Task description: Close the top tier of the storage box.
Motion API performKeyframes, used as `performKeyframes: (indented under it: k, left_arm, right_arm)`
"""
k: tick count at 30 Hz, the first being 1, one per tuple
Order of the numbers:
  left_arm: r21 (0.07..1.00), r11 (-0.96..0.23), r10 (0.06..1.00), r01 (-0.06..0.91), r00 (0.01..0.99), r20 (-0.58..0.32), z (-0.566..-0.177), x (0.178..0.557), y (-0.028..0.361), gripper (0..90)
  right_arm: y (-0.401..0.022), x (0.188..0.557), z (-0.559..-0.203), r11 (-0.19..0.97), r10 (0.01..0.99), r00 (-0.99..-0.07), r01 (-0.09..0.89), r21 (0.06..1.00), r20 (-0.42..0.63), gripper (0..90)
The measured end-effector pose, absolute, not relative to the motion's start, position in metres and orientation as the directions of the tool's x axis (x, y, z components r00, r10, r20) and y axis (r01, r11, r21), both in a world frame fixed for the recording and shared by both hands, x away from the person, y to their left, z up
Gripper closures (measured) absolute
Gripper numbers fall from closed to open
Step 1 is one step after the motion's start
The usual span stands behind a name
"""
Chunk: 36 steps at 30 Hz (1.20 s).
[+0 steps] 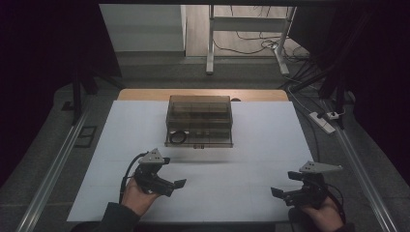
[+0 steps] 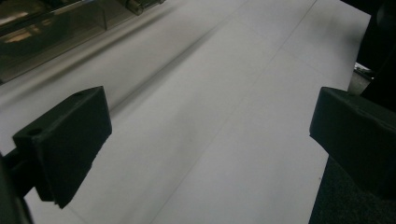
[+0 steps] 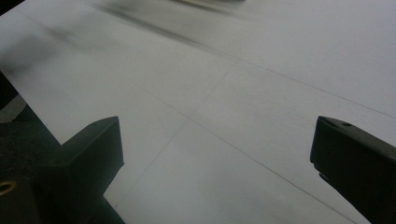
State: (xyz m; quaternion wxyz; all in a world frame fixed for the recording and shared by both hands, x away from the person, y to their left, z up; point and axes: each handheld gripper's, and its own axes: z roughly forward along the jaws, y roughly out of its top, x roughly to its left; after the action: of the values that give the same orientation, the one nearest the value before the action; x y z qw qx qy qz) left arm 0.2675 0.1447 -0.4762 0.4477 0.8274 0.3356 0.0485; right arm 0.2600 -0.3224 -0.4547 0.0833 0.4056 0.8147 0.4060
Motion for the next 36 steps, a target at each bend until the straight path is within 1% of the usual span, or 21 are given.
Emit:
performKeyframes:
  k: [9,19,26,30,34,36]
  left_arm:
    - [0.773,-0.393,0.572,0.498,0.791,-0.219,-0.477,0.278,0.130,0.0]
    - [0.759,-0.443,0.539,0.477,0.818,-0.200,-0.482,0.285,0.111,0.0]
    - [0.751,-0.463,0.540,0.470,0.822,-0.182,-0.485,0.290,0.103,0.9]
    - [0.746,-0.482,0.550,0.460,0.821,-0.151,-0.485,0.292,0.101,7.6]
    - [0.744,-0.488,0.556,0.456,0.820,-0.138,-0.486,0.295,0.100,24.7]
    - [0.745,-0.482,0.559,0.461,0.817,-0.144,-0.485,0.298,0.101,36.3]
  right_arm:
    - [-0.323,0.260,-0.455,0.341,0.729,-0.657,0.595,0.728,0.195,2.6]
    - [-0.323,0.260,-0.455,0.338,0.729,-0.655,0.596,0.728,0.198,2.6]
    - [-0.323,0.260,-0.455,0.339,0.729,-0.656,0.596,0.728,0.198,2.6]
    - [-0.323,0.260,-0.455,0.339,0.729,-0.656,0.596,0.728,0.198,2.6]
    - [-0.323,0.260,-0.455,0.339,0.729,-0.656,0.596,0.728,0.197,2.6]
    - [-0.323,0.260,-0.455,0.339,0.729,-0.655,0.596,0.728,0.198,2.6]
